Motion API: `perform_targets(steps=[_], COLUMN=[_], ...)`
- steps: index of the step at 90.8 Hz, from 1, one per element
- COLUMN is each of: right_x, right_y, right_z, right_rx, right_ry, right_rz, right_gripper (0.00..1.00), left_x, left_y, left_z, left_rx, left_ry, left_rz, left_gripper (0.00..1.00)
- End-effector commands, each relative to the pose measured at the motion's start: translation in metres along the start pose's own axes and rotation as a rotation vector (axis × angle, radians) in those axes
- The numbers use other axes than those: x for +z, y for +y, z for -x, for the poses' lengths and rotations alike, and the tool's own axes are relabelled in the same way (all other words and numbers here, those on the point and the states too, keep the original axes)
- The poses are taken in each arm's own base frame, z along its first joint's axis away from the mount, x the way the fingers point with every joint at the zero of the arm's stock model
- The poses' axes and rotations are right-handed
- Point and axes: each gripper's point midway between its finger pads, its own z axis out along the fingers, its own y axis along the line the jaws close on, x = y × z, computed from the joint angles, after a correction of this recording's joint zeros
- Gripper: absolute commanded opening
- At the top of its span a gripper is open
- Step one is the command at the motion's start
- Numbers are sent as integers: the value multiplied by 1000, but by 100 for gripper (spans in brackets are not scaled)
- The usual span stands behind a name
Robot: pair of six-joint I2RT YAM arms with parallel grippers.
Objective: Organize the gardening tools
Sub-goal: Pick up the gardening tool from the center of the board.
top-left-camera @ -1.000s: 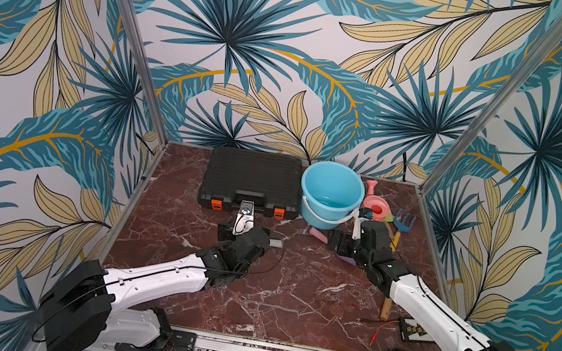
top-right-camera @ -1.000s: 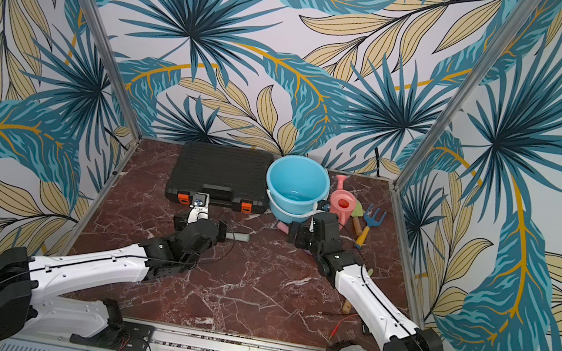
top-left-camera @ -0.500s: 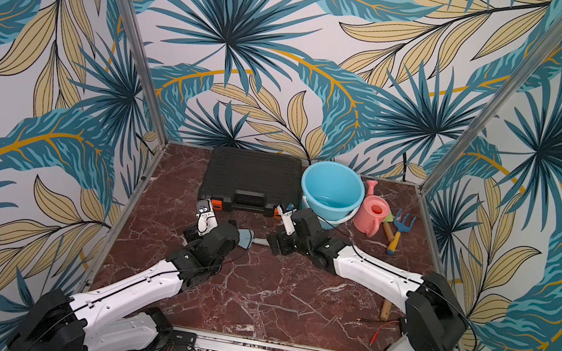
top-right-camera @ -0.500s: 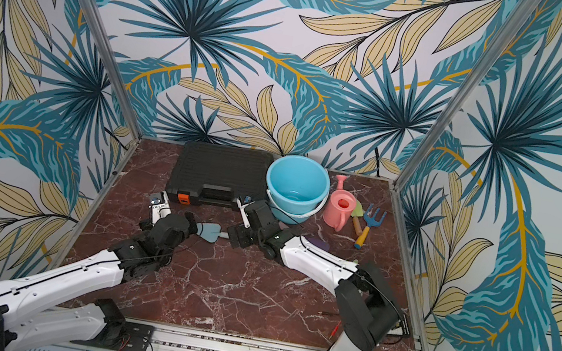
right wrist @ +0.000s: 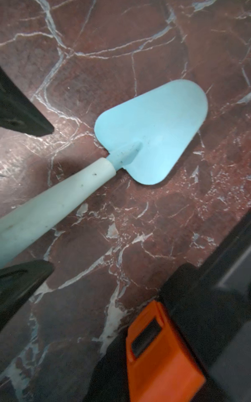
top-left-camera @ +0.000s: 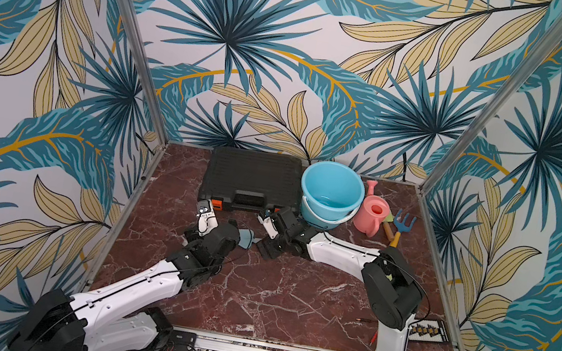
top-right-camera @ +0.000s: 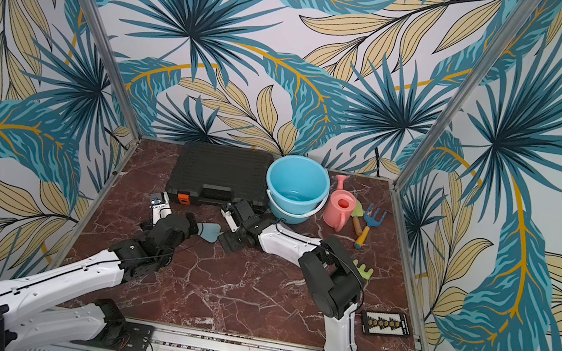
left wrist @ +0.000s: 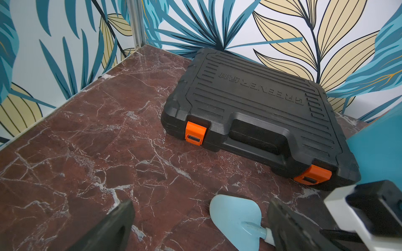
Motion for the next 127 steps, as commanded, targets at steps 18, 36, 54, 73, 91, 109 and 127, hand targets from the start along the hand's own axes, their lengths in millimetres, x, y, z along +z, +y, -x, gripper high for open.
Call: perform_targets(steps=[18, 36, 54, 73, 91, 109, 127], right_x=[7, 8, -12, -60, -102, -122, -140], right_y=[24, 30, 39, 42, 33, 28, 27], right_z=[-45, -42, -27, -7, 10, 14, 17], right_rx=[-74, -62, -41, -1, 34, 44, 50], right_ry=[96, 37, -42, -181, -309, -355, -409], right_rz=[31, 43, 75, 94, 56, 35, 32], right_gripper=[50, 29, 9, 6, 6, 8, 9], left_x=[0, 1, -1, -6, -28, -48, -49], left_y=[-5, -5, -16, -35, -68, -92, -103], left_z=[-1, -3, -4, -3, 3, 18, 19], left_rx=[-32, -42, -50, -27, -165, -202, -269], left_ry=[8, 3, -12, 5, 41, 64, 170], left_rz=[-36, -46, -134, -241, -471, -638, -750], left_gripper=[100, 100, 100, 100, 100, 97, 79])
